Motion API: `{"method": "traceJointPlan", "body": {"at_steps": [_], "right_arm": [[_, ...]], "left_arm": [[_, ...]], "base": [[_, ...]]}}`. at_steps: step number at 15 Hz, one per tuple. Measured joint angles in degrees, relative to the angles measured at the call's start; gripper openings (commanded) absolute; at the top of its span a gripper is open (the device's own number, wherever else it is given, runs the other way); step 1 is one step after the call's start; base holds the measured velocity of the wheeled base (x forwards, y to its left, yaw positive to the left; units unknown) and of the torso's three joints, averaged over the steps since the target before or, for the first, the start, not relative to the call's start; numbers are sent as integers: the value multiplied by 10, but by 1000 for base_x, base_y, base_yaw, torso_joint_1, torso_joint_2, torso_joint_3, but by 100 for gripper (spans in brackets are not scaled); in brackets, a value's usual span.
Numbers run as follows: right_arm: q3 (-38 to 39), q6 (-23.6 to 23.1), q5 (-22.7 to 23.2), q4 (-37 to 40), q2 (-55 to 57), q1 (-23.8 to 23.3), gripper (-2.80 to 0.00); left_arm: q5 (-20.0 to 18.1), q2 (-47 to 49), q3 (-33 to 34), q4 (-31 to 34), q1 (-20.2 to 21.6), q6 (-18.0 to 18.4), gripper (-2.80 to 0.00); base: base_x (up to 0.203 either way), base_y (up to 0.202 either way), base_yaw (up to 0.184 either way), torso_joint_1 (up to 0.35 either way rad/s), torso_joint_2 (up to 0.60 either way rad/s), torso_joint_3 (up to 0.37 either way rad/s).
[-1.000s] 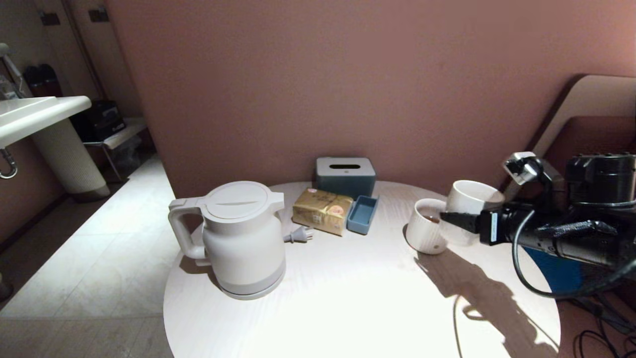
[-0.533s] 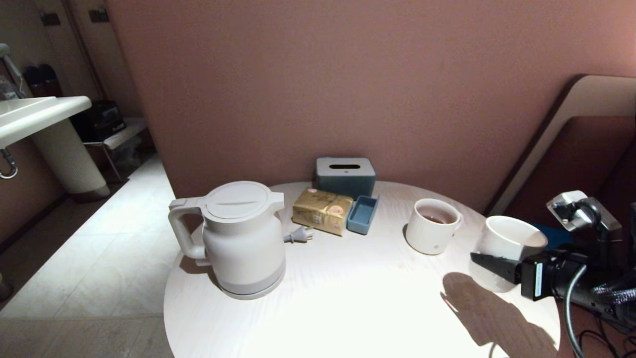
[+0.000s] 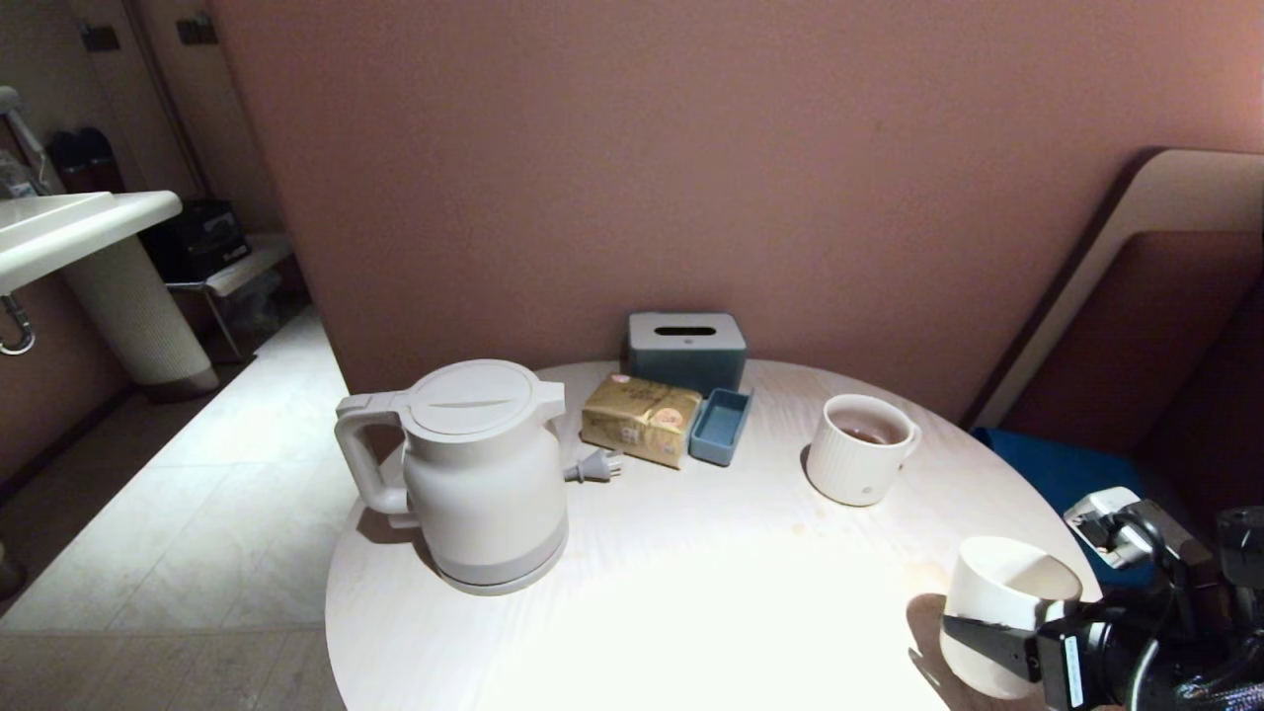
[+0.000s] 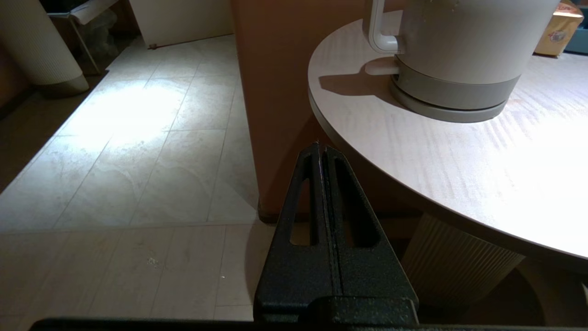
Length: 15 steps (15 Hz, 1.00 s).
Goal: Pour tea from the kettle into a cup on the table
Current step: Put the cup down on the table
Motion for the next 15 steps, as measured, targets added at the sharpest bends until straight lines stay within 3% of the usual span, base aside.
{"method": "traceJointPlan", "body": {"at_steps": [11,15], "right_arm": [[-64,-4,-2,-4,77,1,-280],[-61,-4,-6,-78,122,1,-280]], "left_arm": [[0,0,0,0,0,0,-280],[0,0,0,0,0,0,-280]], "base": [[0,0,0,0,0,0],[0,0,0,0,0,0]]}}
